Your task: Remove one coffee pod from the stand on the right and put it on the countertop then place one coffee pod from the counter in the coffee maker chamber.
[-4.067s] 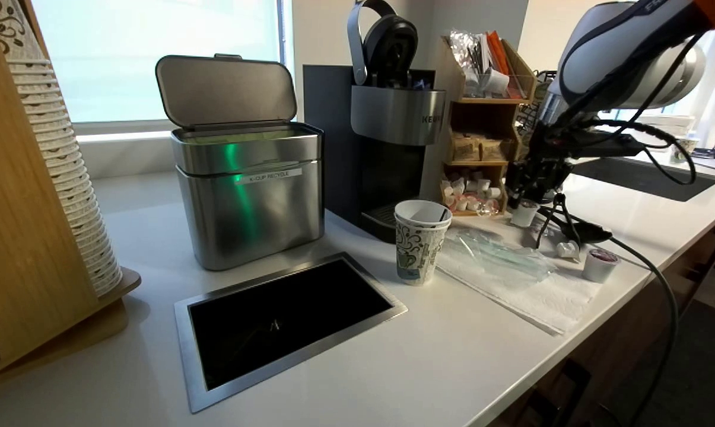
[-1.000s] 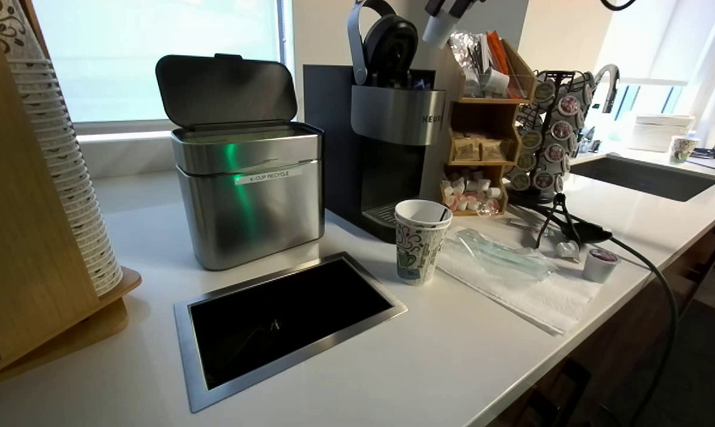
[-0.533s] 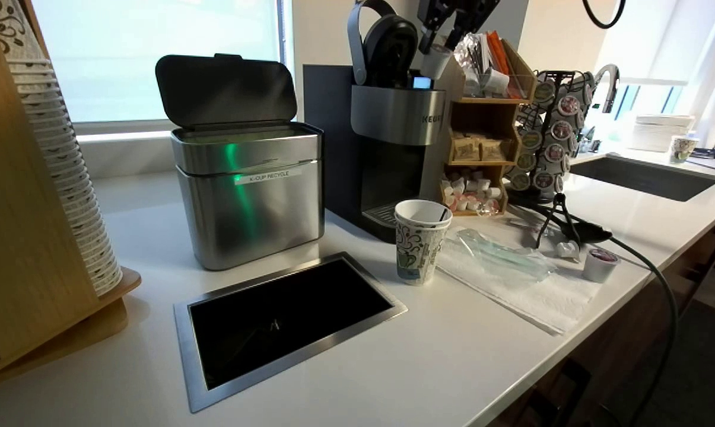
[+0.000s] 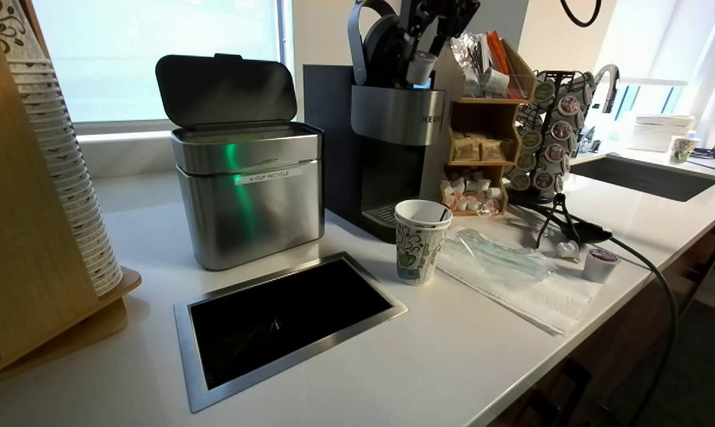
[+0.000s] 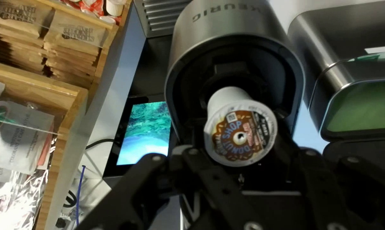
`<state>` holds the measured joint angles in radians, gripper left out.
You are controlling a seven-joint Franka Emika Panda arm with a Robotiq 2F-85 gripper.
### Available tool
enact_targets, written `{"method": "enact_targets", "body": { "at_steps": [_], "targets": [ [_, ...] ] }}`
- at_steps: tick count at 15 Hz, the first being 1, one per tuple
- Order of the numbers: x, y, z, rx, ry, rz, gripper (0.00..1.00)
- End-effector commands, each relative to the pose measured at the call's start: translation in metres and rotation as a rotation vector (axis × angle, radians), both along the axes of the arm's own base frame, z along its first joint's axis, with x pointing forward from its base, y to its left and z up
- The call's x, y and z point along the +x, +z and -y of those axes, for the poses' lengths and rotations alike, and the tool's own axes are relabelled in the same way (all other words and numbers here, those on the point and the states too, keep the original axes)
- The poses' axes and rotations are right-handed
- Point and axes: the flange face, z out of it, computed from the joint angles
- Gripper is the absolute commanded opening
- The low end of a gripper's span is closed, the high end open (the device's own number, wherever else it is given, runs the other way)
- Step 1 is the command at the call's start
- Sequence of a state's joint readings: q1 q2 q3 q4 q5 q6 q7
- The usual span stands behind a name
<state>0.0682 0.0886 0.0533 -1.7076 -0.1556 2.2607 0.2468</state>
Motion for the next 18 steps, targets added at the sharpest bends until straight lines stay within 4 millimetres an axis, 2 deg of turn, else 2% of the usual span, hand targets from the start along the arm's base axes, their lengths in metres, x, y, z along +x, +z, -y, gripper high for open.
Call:
{"method": "enact_targets", "body": {
  "at_steps": [1, 9, 15, 17, 18],
  "targets": [
    [0.002, 0.001, -0.006, 0.001, 0.005, -0.069, 0.28],
    [0.015, 0.002, -0.016, -0.004, 0.026, -0.042, 0.28],
    [0.022, -0.002, -0.016, -0.011, 0.013, -0.057, 0.28],
    [0.023, -0.004, -0.016, -0.012, 0.013, -0.064, 0.79],
    [0.023, -0.003, -0.017, -0.013, 0.015, -0.062, 0.80]
  ]
}}
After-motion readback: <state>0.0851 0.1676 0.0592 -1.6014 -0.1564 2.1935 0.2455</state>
